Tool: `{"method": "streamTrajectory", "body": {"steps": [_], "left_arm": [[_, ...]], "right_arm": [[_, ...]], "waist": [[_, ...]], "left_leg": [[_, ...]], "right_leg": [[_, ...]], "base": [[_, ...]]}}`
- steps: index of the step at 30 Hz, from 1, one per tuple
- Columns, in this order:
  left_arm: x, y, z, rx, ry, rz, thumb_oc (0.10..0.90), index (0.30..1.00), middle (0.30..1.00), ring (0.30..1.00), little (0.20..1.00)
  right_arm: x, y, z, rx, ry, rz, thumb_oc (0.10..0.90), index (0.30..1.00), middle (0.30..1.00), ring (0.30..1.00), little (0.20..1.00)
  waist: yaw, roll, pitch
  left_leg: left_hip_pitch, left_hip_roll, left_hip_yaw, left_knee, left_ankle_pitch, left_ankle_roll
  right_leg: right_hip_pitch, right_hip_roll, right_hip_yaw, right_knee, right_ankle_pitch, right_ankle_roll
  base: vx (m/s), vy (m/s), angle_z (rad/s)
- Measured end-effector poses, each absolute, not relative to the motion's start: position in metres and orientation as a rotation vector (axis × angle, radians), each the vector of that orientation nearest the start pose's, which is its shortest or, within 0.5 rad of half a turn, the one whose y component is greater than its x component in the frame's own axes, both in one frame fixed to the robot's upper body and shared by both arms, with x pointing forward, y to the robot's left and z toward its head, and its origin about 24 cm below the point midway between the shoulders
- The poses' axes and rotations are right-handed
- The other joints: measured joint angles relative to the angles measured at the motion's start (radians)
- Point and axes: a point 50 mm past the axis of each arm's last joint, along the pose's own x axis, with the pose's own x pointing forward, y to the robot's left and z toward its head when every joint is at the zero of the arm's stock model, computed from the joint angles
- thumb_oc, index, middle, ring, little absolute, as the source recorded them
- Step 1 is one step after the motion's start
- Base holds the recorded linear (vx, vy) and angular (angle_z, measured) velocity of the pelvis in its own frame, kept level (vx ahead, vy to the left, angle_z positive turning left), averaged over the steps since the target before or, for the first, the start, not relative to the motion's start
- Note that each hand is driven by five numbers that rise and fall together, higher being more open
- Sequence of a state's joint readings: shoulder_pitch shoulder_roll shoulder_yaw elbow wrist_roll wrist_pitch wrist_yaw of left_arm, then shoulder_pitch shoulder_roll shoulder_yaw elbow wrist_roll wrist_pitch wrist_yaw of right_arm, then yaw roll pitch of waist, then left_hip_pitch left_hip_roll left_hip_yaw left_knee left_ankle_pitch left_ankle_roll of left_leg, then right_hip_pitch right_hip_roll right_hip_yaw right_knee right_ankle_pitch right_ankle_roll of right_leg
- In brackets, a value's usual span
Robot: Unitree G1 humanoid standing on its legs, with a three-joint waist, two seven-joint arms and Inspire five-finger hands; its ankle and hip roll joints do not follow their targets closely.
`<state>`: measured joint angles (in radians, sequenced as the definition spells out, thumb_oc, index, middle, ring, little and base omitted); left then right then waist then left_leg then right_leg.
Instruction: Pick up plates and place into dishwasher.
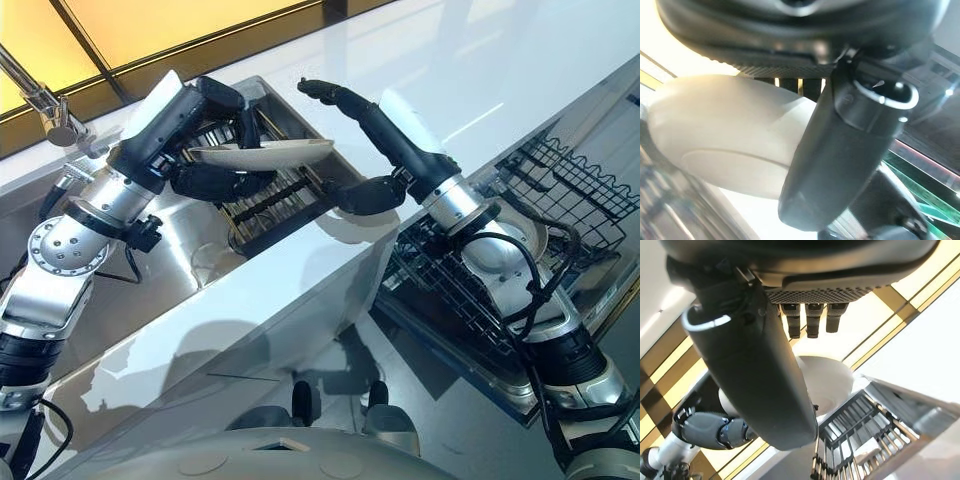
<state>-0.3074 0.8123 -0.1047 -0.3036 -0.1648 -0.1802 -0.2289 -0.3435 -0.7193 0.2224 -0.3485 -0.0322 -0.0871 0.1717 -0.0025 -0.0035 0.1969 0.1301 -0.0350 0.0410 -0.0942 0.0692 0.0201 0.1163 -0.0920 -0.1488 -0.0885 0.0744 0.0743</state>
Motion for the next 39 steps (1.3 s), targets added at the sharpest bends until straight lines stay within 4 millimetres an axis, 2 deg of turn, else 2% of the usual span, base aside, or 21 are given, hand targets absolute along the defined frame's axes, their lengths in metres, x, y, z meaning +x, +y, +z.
{"method": "streamTrajectory", "body": {"steps": [5,6,7,8,9,17,29,30,31,35,39], "left_arm": [[0.259,0.17,0.218,0.708,-0.65,-0.566,0.1,0.3,0.3,0.3,0.2],[0.258,0.167,0.218,0.709,-0.656,-0.58,0.1,0.3,0.3,0.3,0.2],[0.257,0.164,0.218,0.706,-0.661,-0.596,0.1,0.3,0.3,0.3,0.2],[0.258,0.162,0.218,0.699,-0.661,-0.609,0.1,0.3,0.3,0.3,0.2],[0.258,0.161,0.219,0.691,-0.663,-0.62,0.1,0.3,0.3,0.3,0.2],[0.26,0.161,0.222,0.723,-0.651,-0.619,0.1,0.3,0.3,0.3,0.2],[0.26,0.161,0.222,0.725,-0.66,-0.607,0.1,0.3,0.3,0.3,0.2],[0.26,0.161,0.222,0.725,-0.661,-0.604,0.418,0.573,0.573,0.573,0.518],[0.26,0.161,0.222,0.724,-0.661,-0.603,0.8,0.9,0.9,0.9,0.9],[0.259,0.165,0.221,0.72,-0.654,-0.59,0.8,0.9,0.9,0.9,0.9],[0.258,0.173,0.222,0.718,-0.652,-0.547,0.8,0.9,0.9,0.9,0.9]], "right_arm": [[0.268,-0.134,0.202,-0.802,-0.627,0.544,0.8,0.9,0.9,0.9,0.9],[0.268,-0.133,0.202,-0.8,-0.625,0.548,0.751,0.858,0.858,0.858,0.851],[0.268,-0.133,0.201,-0.799,-0.619,0.547,0.465,0.613,0.613,0.613,0.565],[0.269,-0.133,0.2,-0.798,-0.612,0.547,0.328,0.495,0.495,0.495,0.428],[0.271,-0.133,0.199,-0.795,-0.601,0.546,0.1,0.3,0.3,0.3,0.2],[0.277,-0.128,0.183,-0.818,-0.538,0.568,0.1,0.3,0.3,0.3,0.2],[0.276,-0.128,0.186,-0.845,-0.581,0.527,0.1,0.3,0.3,0.3,0.2],[0.276,-0.128,0.186,-0.858,-0.592,0.521,0.1,0.3,0.3,0.3,0.2],[0.276,-0.128,0.187,-0.873,-0.602,0.515,0.1,0.3,0.3,0.3,0.2],[0.278,-0.133,0.189,-0.919,-0.628,0.454,0.1,0.3,0.3,0.3,0.2],[0.283,-0.152,0.193,-0.969,-0.628,0.337,0.1,0.3,0.3,0.3,0.2]], "waist": [[-0.003,0.0,0.0],[-0.003,0.0,0.0],[-0.002,0.0,0.0],[0.001,0.0,0.0],[0.001,0.0,0.0],[0.0,0.0,0.0],[0.002,0.001,-0.001],[0.003,0.001,-0.001],[0.003,0.001,-0.001],[0.003,0.001,-0.001],[0.004,0.001,-0.001]], "left_leg": [[0.0,0.0,-0.003,0.0,0.002,0.0],[0.0,0.0,-0.007,0.0,0.003,0.001],[-0.001,0.0,-0.009,0.0,0.004,0.001],[0.0,0.0,-0.011,0.0,0.004,0.001],[-0.001,0.0,-0.014,0.0,0.005,0.001],[-0.001,0.0,-0.017,0.0,0.004,-0.007],[-0.004,0.0,-0.023,0.0,0.007,-0.003],[-0.004,0.0,-0.023,0.0,0.007,-0.002],[-0.004,0.0,-0.023,0.0,0.007,-0.002],[-0.004,0.0,-0.023,0.0,0.004,-0.007],[-0.007,0.0,-0.023,0.0,0.002,-0.009]], "right_leg": [[0.002,0.0,-0.002,0.0,0.0,0.0],[0.004,0.0,-0.002,0.0,0.0,0.0],[0.004,0.0,-0.002,0.0,0.0,0.0],[0.006,0.0,-0.002,0.0,0.0,0.0],[0.006,0.0,-0.002,0.0,0.0,0.0],[0.009,-0.001,-0.003,0.0,-0.003,-0.002],[0.009,-0.001,-0.006,0.0,-0.003,-0.002],[0.009,-0.001,-0.007,0.0,-0.003,-0.002],[0.009,-0.001,-0.007,0.0,-0.003,-0.002],[0.009,-0.001,-0.006,0.0,-0.003,-0.002],[0.007,-0.001,-0.005,0.0,-0.004,-0.002]], "base": [[0.01,0.0,0.02],[-0.02,-0.003,0.1],[0.01,0.0,0.1],[0.0,-0.001,0.08],[0.01,-0.004,0.08],[0.01,-0.001,0.02],[0.0,0.0,0.0],[0.0,0.0,0.0],[0.0,0.0,0.0],[0.01,0.0,0.0],[0.0,0.0,0.0]]}}
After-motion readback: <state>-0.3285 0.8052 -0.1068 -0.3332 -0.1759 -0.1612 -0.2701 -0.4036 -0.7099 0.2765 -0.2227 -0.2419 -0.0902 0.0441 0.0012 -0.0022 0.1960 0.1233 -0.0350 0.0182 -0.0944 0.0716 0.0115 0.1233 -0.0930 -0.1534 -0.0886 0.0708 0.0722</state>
